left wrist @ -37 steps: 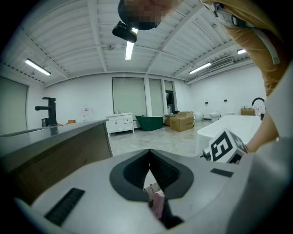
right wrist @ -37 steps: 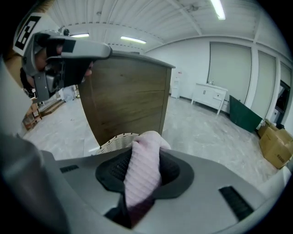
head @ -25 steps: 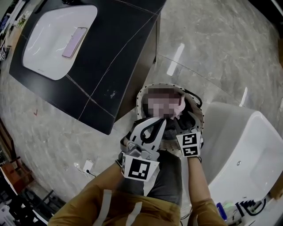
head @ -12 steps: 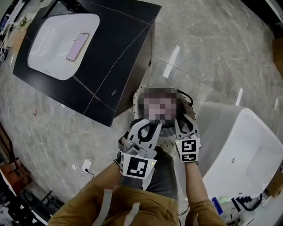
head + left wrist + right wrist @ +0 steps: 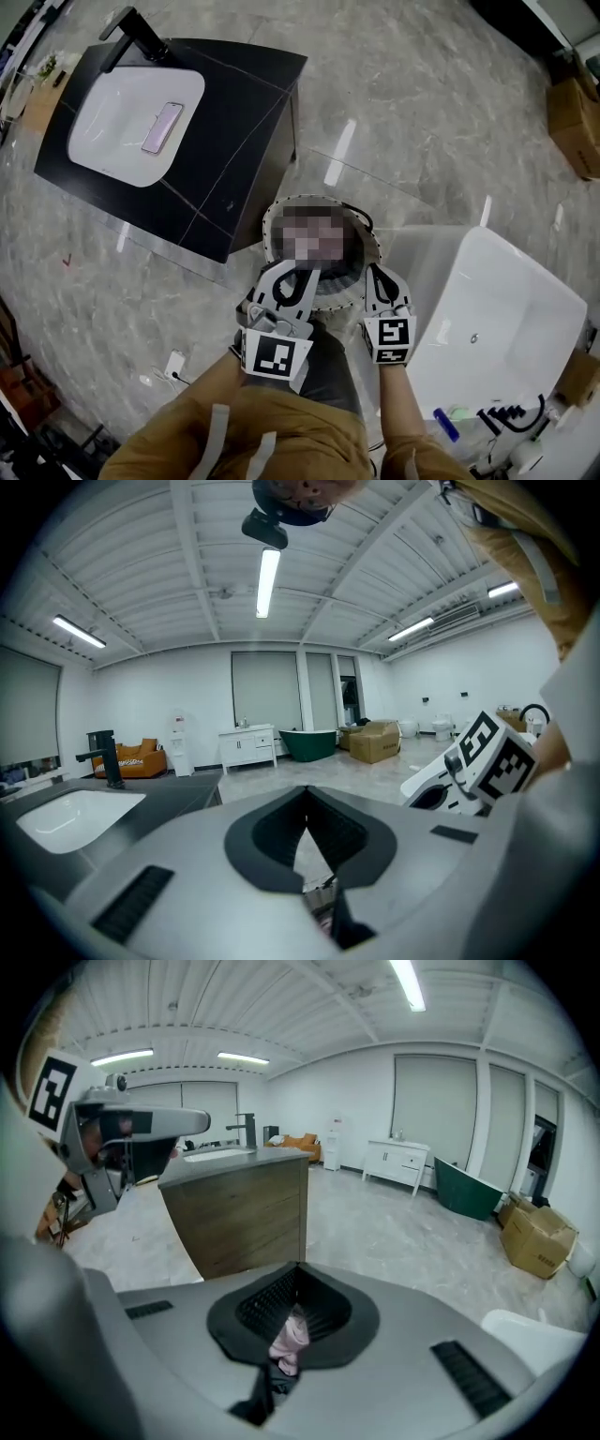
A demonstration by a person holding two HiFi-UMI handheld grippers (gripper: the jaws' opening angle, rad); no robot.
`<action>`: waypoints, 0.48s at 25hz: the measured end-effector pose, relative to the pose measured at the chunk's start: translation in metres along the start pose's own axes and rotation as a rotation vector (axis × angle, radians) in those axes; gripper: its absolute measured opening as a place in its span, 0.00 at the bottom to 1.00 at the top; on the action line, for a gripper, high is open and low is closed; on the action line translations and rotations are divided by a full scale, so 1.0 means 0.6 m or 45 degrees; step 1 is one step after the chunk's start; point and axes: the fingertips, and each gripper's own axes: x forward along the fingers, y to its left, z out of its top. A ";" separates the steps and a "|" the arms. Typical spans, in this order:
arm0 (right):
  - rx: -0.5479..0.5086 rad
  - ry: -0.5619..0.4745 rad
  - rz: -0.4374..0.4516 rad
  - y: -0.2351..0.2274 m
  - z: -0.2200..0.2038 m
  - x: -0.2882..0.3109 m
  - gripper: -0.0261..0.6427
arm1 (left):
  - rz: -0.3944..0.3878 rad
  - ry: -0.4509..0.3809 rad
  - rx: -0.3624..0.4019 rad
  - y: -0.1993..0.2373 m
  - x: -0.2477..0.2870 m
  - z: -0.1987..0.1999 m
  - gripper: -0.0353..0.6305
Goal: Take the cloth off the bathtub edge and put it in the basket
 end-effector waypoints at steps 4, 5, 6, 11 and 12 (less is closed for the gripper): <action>0.061 -0.046 -0.047 -0.021 0.048 -0.077 0.05 | -0.017 0.003 -0.002 -0.019 -0.020 0.050 0.06; 0.068 -0.067 -0.065 -0.031 0.067 -0.095 0.05 | -0.021 -0.004 -0.003 -0.024 -0.022 0.065 0.06; 0.071 -0.093 -0.084 -0.041 0.086 -0.113 0.05 | -0.022 -0.013 -0.005 -0.027 -0.025 0.081 0.06; 0.057 -0.227 -0.152 -0.072 0.188 -0.193 0.05 | -0.011 -0.080 0.003 -0.030 -0.048 0.166 0.06; 0.052 -0.253 -0.158 -0.074 0.210 -0.208 0.05 | -0.007 -0.094 0.009 -0.028 -0.053 0.183 0.06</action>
